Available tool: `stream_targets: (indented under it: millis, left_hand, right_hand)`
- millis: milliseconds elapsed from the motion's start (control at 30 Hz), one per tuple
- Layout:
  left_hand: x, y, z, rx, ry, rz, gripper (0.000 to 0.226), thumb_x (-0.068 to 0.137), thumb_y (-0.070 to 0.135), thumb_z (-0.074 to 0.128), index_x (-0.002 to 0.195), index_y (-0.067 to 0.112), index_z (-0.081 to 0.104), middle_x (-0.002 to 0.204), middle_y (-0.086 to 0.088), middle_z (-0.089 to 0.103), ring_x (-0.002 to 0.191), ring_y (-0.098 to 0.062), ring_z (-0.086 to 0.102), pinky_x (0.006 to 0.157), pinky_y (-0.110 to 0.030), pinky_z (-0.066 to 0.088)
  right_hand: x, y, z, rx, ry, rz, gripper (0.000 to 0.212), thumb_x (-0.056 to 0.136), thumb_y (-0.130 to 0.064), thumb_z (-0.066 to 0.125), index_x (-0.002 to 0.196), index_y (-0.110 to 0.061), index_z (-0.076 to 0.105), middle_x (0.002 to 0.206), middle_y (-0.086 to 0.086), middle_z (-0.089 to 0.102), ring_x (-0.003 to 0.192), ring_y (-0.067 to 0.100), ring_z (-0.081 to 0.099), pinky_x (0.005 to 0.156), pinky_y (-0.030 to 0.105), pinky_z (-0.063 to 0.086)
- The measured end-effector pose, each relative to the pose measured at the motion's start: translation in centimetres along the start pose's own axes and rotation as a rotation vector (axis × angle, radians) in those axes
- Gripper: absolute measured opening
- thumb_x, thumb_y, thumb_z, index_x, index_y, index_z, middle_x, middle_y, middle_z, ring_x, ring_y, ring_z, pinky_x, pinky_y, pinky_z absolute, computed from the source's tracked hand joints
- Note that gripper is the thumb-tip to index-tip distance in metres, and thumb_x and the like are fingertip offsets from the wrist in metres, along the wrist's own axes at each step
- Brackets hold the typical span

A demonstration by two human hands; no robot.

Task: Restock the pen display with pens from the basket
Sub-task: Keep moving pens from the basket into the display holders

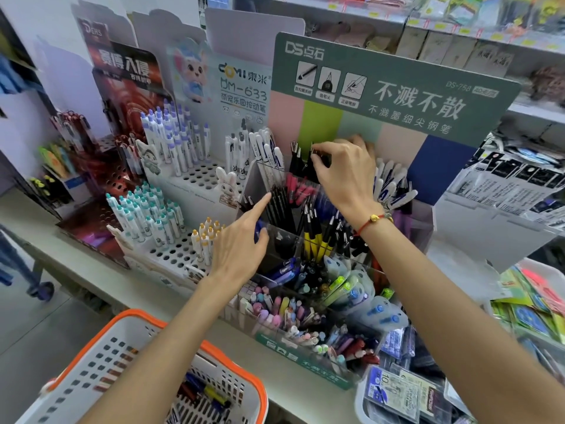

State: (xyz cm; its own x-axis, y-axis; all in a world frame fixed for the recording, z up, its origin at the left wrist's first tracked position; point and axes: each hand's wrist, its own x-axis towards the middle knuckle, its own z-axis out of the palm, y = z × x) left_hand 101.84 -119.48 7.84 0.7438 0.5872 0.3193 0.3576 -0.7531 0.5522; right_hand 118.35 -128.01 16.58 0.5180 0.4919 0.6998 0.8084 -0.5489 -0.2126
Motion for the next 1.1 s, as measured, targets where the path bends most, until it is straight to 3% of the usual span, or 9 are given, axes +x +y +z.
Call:
stream_targets:
  millis: [67, 133, 333, 467, 567, 767, 900, 1000, 1100]
  left_hand:
    - [-0.3, -0.6, 0.2, -0.001, -0.034, 0.025, 0.067, 0.097, 0.015, 0.052, 0.152, 0.038, 0.021, 0.120, 0.000, 0.064, 0.044, -0.007, 0.038, 0.040, -0.018, 0.031]
    - [-0.8, -1.3, 0.1, -0.003, -0.027, 0.013, 0.067, 0.097, 0.015, 0.051, 0.152, 0.038, 0.022, 0.134, 0.003, 0.057, 0.053, -0.008, 0.048, 0.045, -0.025, 0.043]
    - [-3.0, -4.3, -1.9, -0.068, -0.011, -0.183, 0.041, 0.097, 0.020, 0.051, 0.136, 0.034, 0.049, 0.121, 0.008, 0.064, 0.094, -0.015, 0.064, 0.065, -0.029, 0.051]
    - [-6.4, -7.5, -3.9, -0.100, -0.047, -0.349, 0.026, 0.096, 0.023, 0.054, 0.119, 0.032, 0.061, 0.111, 0.013, 0.068, 0.096, -0.013, 0.066, 0.077, -0.031, 0.051]
    - [-9.8, -10.6, -4.9, -0.093, -0.059, -0.451, 0.024, 0.095, 0.024, 0.055, 0.117, 0.031, 0.063, 0.113, 0.015, 0.067, 0.101, -0.012, 0.065, 0.082, -0.034, 0.052]
    - [-20.4, -17.4, -5.3, -0.161, -0.047, -0.734, 0.016, 0.097, 0.028, 0.052, 0.105, 0.038, 0.062, 0.112, 0.009, 0.069, 0.101, -0.015, 0.065, 0.082, -0.042, 0.055]
    - [-27.8, -20.7, -3.5, -0.164, -0.025, -0.977, 0.019, 0.100, 0.033, 0.052, 0.112, 0.030, 0.065, 0.117, 0.006, 0.067, 0.107, -0.017, 0.062, 0.087, -0.036, 0.051]
    - [-33.4, -22.1, -1.0, -0.219, -0.019, -1.125, 0.020, 0.102, 0.025, 0.049, 0.115, 0.024, 0.064, 0.124, 0.001, 0.064, 0.108, -0.019, 0.062, 0.082, -0.030, 0.047]
    - [-39.3, -23.7, 1.5, -0.219, -0.071, -1.268, 0.025, 0.103, 0.018, 0.044, 0.119, 0.025, 0.062, 0.128, -0.001, 0.061, 0.074, -0.021, 0.062, 0.064, -0.033, 0.050]
  right_hand:
    - [-0.6, 0.0, 0.0, -0.011, 0.044, -0.037, 0.024, 0.090, -0.022, 0.065, 0.111, -0.015, 0.073, 0.099, 0.007, 0.073, 0.098, 0.032, 0.057, 0.087, 0.042, 0.039]
    - [-1.6, -0.5, -0.3, 0.029, 0.117, -0.053, 0.027, 0.088, -0.020, 0.067, 0.113, -0.016, 0.071, 0.098, 0.004, 0.072, 0.095, 0.027, 0.058, 0.085, 0.039, 0.040]
    - [-7.3, -4.7, -1.0, 0.283, 0.098, -0.097, 0.010, 0.089, -0.017, 0.066, 0.098, -0.017, 0.071, 0.085, -0.004, 0.068, 0.084, 0.016, 0.053, 0.073, 0.032, 0.043]
    - [-11.7, -8.5, 1.3, 0.430, -0.255, -0.021, 0.008, 0.088, -0.018, 0.066, 0.093, -0.020, 0.072, 0.075, -0.008, 0.067, 0.070, 0.013, 0.059, 0.062, 0.035, 0.052]
    - [-14.3, -11.0, 3.9, 0.438, -0.621, 0.014, 0.013, 0.088, -0.021, 0.063, 0.096, -0.023, 0.072, 0.081, -0.005, 0.070, 0.078, 0.020, 0.066, 0.066, 0.037, 0.054]
    - [-21.6, -16.1, 9.0, 0.381, -1.249, -0.213, 0.020, 0.094, -0.025, 0.057, 0.106, -0.018, 0.071, 0.097, 0.004, 0.072, 0.089, 0.023, 0.067, 0.073, 0.035, 0.054]
    - [-28.1, -18.3, 12.5, 0.330, -1.462, -0.298, 0.027, 0.094, -0.017, 0.051, 0.101, 0.003, 0.068, 0.102, 0.020, 0.070, 0.087, 0.040, 0.063, 0.067, 0.044, 0.054]
    - [-32.6, -18.8, 15.0, 0.310, -1.538, -0.336, 0.019, 0.095, -0.016, 0.051, 0.090, -0.007, 0.067, 0.093, 0.009, 0.070, 0.075, 0.028, 0.064, 0.067, 0.042, 0.056]
    - [-36.9, -19.0, 17.2, 0.242, -1.603, -0.471, 0.019, 0.099, -0.021, 0.048, 0.100, -0.012, 0.064, 0.099, 0.008, 0.068, 0.085, 0.029, 0.065, 0.072, 0.042, 0.056]
